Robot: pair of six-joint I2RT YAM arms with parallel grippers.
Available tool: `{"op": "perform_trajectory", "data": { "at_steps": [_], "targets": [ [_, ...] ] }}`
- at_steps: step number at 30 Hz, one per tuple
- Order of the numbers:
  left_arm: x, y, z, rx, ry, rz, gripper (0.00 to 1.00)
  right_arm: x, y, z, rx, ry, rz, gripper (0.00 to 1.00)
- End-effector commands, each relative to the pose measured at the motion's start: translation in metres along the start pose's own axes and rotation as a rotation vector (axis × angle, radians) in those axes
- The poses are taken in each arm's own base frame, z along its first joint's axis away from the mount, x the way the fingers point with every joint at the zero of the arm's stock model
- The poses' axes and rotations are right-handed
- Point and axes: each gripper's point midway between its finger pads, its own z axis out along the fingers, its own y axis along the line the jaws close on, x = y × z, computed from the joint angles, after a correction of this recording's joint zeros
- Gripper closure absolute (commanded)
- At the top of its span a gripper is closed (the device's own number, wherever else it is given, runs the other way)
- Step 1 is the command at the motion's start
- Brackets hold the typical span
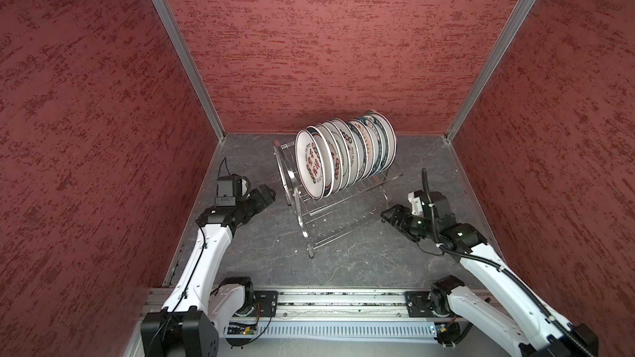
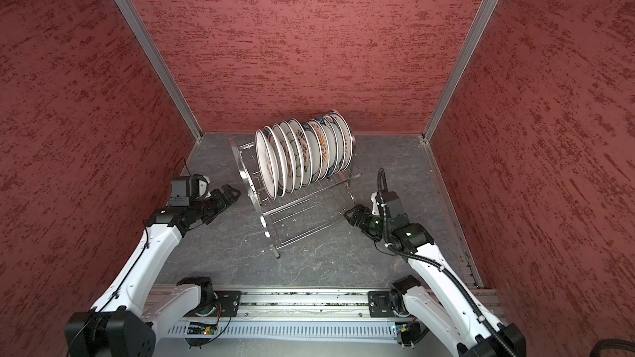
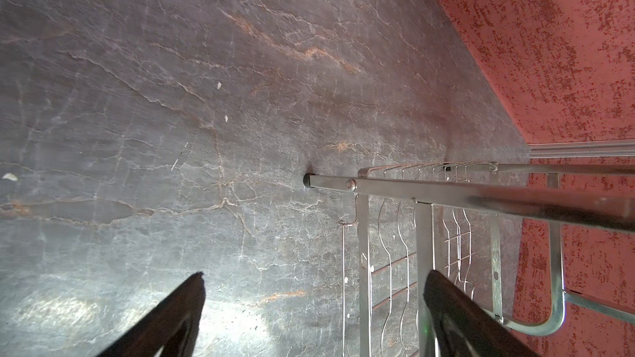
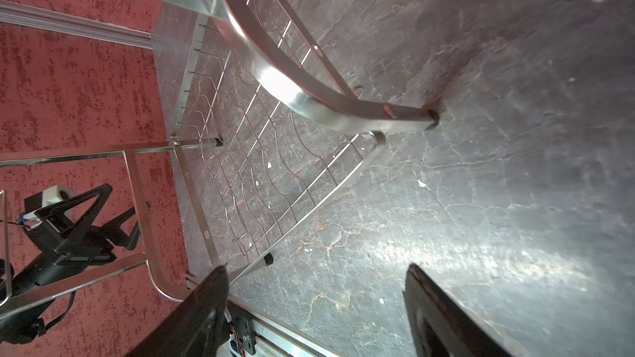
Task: Unload the plates from the dish rack
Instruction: Move a dish rack to the top-right of the table.
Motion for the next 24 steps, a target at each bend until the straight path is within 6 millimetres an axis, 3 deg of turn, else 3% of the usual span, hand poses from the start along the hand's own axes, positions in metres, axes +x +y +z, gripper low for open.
{"op": "perform_trajectory", "data": {
  "at_steps": [1, 5, 20, 24],
  "targets": [
    [-0.006, 0.002, -0.003, 0.003, -0.044, 0.003, 0.01, -0.014, 0.013, 0.013, -0.026, -0.074, 0.047, 0.20],
    [-0.006, 0.005, -0.004, 0.004, -0.049, -0.006, 0.01, -0.011, 0.015, 0.033, -0.023, -0.059, 0.079, 0.25],
    [-0.011, 0.011, -0.005, 0.012, -0.065, -0.029, 0.00, -0.022, 0.002, 0.069, 0.091, -0.067, 0.113, 0.36],
    [-0.013, 0.005, 0.001, 0.054, -0.056, -0.038, 0.01, -0.026, 0.003, 0.076, 0.092, -0.073, 0.119, 0.38]
  ]
}}
